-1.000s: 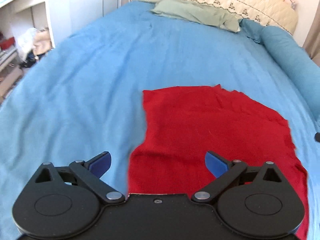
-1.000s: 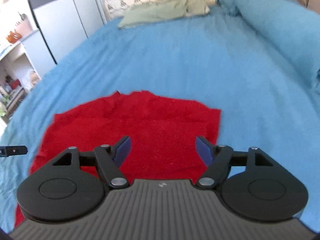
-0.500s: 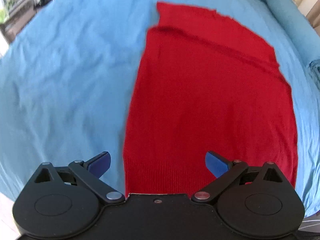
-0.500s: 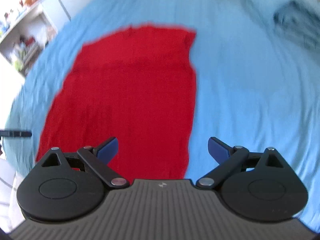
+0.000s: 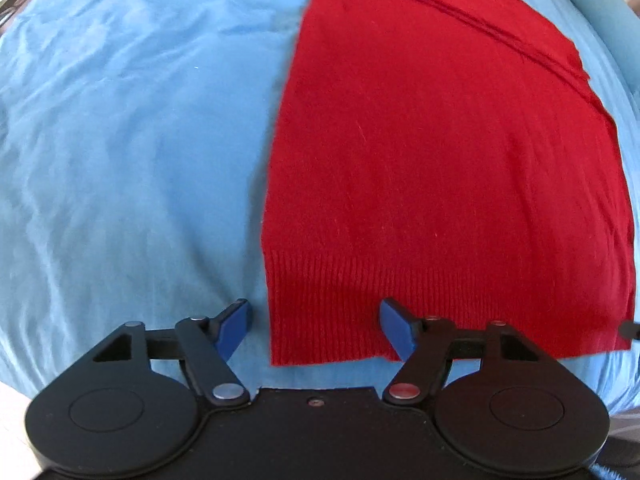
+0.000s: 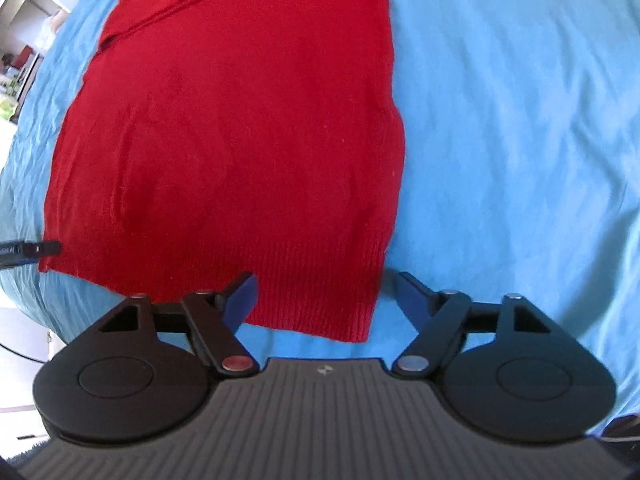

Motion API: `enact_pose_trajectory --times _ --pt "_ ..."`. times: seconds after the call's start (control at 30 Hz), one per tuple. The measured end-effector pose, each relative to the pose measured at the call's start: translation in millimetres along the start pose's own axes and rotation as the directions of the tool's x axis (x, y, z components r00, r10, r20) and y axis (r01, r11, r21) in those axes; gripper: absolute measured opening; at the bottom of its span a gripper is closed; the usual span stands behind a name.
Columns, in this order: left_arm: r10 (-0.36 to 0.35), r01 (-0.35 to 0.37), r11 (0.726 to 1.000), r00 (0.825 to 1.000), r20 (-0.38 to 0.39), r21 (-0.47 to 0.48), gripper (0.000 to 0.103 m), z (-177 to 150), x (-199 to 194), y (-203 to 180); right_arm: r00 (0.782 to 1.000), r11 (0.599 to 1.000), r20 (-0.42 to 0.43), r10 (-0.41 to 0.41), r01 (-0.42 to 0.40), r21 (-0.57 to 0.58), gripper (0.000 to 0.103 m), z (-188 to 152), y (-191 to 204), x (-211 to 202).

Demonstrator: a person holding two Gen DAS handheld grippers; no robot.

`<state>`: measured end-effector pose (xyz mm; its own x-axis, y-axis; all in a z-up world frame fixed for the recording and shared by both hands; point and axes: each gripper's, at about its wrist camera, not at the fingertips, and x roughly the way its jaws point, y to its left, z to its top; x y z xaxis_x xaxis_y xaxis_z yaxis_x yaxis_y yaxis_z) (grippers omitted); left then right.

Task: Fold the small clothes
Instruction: 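Close the left tool on the sweater's ribbed hem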

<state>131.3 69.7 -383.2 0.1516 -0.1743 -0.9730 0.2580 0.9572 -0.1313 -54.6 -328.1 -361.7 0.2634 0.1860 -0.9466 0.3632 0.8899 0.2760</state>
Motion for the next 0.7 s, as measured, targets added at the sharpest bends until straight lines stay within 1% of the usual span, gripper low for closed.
enact_pose_trajectory --times 0.03,0.17,0.2,0.23,0.27,0.3,0.4,0.53,0.6,0.7 --pt "-0.007 0.007 1.000 1.000 -0.007 0.001 0.070 0.6 0.1 0.2 1.000 1.000 -0.003 0.002 -0.002 0.011 0.089 0.5 -2.8 2.9" --pt "-0.040 0.040 0.999 0.998 -0.039 0.000 0.054 5.9 0.6 3.2 1.000 0.999 -0.003 -0.006 0.006 0.038 0.089 0.0 -4.9 8.7" --pt "-0.043 0.044 0.999 0.998 -0.046 0.002 0.045 6.9 0.3 4.1 1.000 0.999 -0.003 -0.008 0.009 0.038 0.089 0.9 -5.5 10.3" --pt "-0.045 0.045 0.999 0.998 -0.049 0.002 0.039 9.1 0.4 6.6 1.000 0.999 -0.004 -0.012 0.012 0.038 0.089 1.4 -4.4 10.6" --pt "-0.050 0.050 0.999 0.997 -0.051 0.000 0.030 9.7 -0.6 8.9 1.000 0.999 -0.005 -0.014 0.015 0.038 0.089 1.1 -1.7 10.7" --pt "-0.053 0.052 0.999 0.997 -0.051 -0.002 0.017 11.5 -0.1 11.0 1.000 0.999 -0.006 -0.015 0.015 0.040 0.089 4.9 1.0 13.0" --pt "-0.059 0.059 0.998 0.997 -0.051 0.005 0.013 12.5 -1.6 12.8 1.000 0.999 -0.004 -0.002 0.002 0.054 0.087 12.1 4.4 14.1" --pt "-0.045 0.047 0.999 0.998 -0.051 0.027 0.012 11.3 -6.2 7.2 1.000 0.998 -0.007 -0.004 0.004 0.069 0.082 15.1 6.2 13.9" --pt "-0.037 0.039 0.999 0.998 -0.053 0.037 0.011 11.6 -8.3 4.9 1.000 0.998 -0.012 -0.020 0.021 0.062 0.076 15.5 7.4 15.7" --pt "-0.033 0.035 0.999 0.998 -0.056 0.040 0.011 15.0 -7.1 -1.8 0.998 0.997 -0.021 -0.064 0.065 0.031 0.059 15.8 13.0 19.3"
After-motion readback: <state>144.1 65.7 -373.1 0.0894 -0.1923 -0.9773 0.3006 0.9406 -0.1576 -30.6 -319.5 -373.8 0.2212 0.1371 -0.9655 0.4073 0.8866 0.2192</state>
